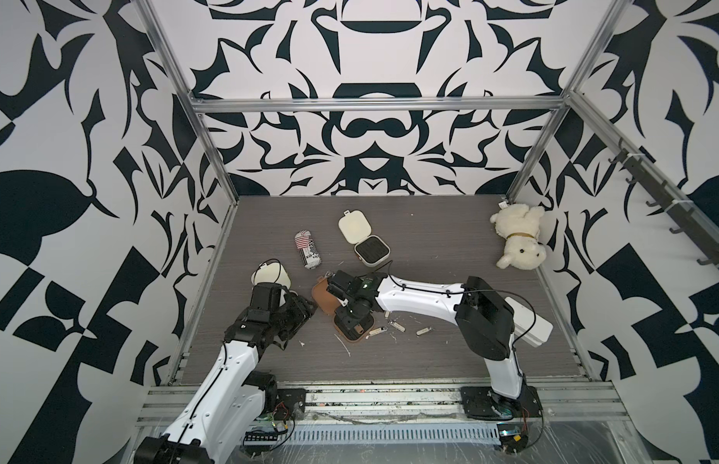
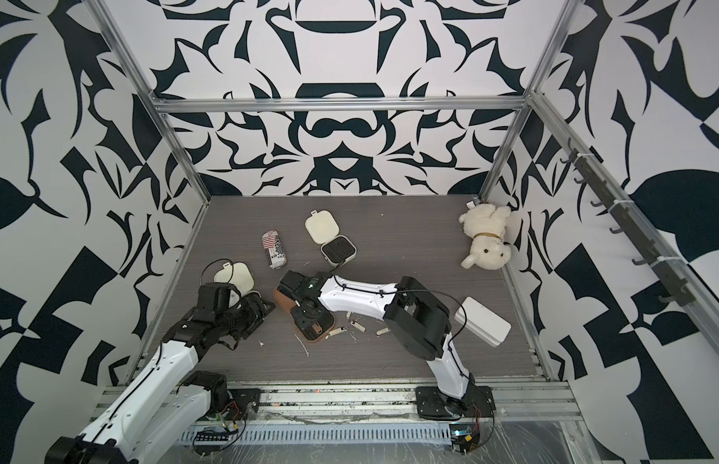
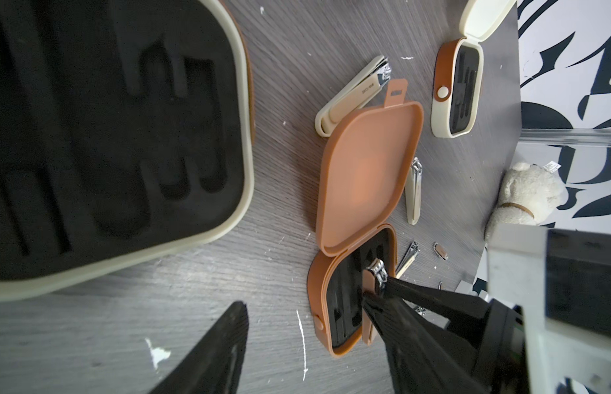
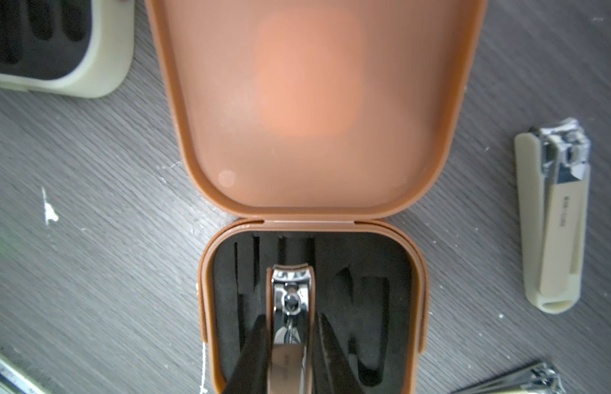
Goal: Organize nail clipper sets
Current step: Place the nail clipper in the storage box.
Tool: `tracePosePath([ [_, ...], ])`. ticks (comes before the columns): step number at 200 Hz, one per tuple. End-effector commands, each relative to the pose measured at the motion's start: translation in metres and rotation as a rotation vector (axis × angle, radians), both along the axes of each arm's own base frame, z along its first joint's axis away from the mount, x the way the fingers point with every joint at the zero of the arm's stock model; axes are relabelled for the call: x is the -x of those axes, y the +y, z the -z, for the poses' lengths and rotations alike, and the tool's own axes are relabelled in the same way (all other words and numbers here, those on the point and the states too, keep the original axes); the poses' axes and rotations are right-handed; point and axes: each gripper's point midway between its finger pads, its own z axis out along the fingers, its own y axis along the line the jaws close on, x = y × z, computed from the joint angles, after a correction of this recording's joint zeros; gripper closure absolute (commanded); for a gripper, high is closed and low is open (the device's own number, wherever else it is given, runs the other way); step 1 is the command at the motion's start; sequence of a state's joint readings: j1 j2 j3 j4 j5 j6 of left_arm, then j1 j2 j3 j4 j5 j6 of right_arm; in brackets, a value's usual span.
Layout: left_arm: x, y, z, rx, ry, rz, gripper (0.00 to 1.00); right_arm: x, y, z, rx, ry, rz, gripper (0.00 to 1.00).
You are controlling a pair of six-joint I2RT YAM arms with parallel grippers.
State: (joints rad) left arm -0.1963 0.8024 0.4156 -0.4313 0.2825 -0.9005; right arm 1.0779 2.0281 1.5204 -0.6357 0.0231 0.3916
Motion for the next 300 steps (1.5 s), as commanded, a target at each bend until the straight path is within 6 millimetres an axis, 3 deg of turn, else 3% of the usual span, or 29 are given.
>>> tracePosePath([
  [1,0.004,0.0,0.005,0.006,0.013,0.002,0.33,0.0,0.002,0.0,0.0,-0.011,0.004,0.92],
  [112,0.005,0.0,0.006,0.008,0.014,0.004,0.33,-0.001,0.004,0.011,0.015,-0.004,-0.004,0.92],
  [300,0.001,-0.001,0.006,0.008,0.014,0.007,0.33,-0.005,-0.027,0.049,0.222,-0.042,0.064,0.93],
])
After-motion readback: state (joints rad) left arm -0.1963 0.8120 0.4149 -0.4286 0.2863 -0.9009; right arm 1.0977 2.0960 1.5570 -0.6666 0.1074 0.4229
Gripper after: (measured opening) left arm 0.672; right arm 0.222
